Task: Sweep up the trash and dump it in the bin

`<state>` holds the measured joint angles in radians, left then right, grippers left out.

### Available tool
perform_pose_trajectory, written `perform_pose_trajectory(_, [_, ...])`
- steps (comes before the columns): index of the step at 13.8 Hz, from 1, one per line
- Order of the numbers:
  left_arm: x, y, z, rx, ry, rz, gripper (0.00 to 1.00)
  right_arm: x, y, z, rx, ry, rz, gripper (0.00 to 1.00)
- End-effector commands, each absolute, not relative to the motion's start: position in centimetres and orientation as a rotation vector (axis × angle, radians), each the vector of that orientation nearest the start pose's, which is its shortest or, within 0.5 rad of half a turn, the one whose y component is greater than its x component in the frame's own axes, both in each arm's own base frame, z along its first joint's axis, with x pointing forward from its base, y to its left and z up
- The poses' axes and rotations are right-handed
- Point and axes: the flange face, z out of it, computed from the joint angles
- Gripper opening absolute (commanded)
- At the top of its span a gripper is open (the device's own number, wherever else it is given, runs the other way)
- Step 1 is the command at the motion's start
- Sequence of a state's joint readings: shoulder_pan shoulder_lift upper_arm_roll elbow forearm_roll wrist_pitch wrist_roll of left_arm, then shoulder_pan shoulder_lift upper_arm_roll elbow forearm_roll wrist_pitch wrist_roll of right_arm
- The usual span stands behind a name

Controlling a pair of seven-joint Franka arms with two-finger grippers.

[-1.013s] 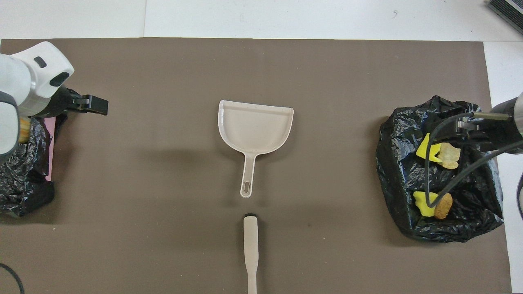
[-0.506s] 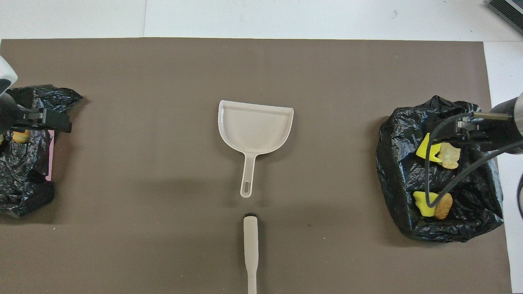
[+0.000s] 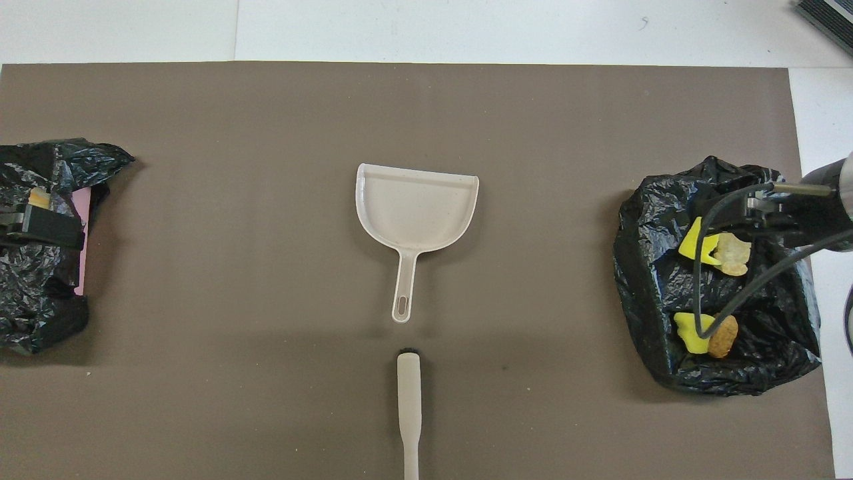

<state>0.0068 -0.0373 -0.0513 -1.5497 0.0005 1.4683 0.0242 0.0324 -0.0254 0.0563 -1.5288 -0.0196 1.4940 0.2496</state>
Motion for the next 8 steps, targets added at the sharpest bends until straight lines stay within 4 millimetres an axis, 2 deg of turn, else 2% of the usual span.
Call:
perform_pose_trajectory(1, [53.61, -2.38, 64.59, -3.155, 0.105, 0.102, 1.00, 53.38, 4.19, 65.20, -3.135, 0.231, 0.009, 1.00])
perform_pose_trajectory(8, [53.59, -2.48, 64.54, -3.171, 0.105, 0.095, 1.00, 53.38, 4.11, 65.20, -3.134, 0.236, 0.009, 1.00])
